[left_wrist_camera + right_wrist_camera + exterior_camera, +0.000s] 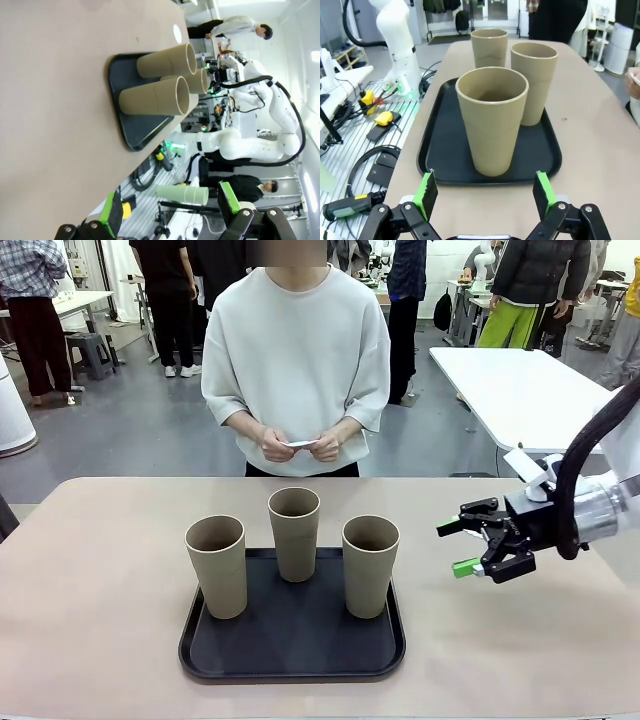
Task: Place coasters on the table and set cups on them.
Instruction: Pick up one Reusable plastic cup and place it on a coaster set by the human.
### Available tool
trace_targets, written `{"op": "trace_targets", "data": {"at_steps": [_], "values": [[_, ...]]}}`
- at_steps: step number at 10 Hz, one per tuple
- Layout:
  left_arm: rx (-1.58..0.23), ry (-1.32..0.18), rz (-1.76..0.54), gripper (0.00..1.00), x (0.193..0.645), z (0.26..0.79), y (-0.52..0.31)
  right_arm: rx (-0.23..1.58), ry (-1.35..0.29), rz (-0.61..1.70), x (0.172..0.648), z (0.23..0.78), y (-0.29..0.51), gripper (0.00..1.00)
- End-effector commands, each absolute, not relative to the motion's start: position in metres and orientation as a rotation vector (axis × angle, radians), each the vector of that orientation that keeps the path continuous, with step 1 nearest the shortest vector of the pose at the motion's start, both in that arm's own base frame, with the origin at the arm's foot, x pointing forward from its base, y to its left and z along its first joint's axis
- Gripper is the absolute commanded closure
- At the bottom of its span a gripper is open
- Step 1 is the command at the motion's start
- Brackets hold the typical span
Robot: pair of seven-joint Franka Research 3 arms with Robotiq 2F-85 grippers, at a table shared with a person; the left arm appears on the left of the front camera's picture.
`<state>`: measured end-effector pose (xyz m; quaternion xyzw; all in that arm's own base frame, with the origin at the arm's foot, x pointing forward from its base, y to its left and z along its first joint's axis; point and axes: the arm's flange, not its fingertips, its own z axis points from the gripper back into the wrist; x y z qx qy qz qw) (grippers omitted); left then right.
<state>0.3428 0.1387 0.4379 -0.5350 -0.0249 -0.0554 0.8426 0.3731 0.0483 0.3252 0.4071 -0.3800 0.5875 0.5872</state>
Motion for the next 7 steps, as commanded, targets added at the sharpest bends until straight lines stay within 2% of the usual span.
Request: {"op": "trace_targets", "data": {"at_steps": [1,3,7], "values": [[-1.142,-0.06,-0.13,0.0,0.342,0.439,0.141,0.918,-0.992,1.305,0.386,0.307,0.063,0.0],[-1.142,-0.06,-0.13,0.0,0.342,0.439,0.141,0.907,-1.035,1.267,0.392,0.289,0.074,0.0],[-1.142,-0.06,-0.13,0.0,0.342,0.439,0.141,0.977,-0.979,1.285,0.395,0.273,0.095,0.0]]}}
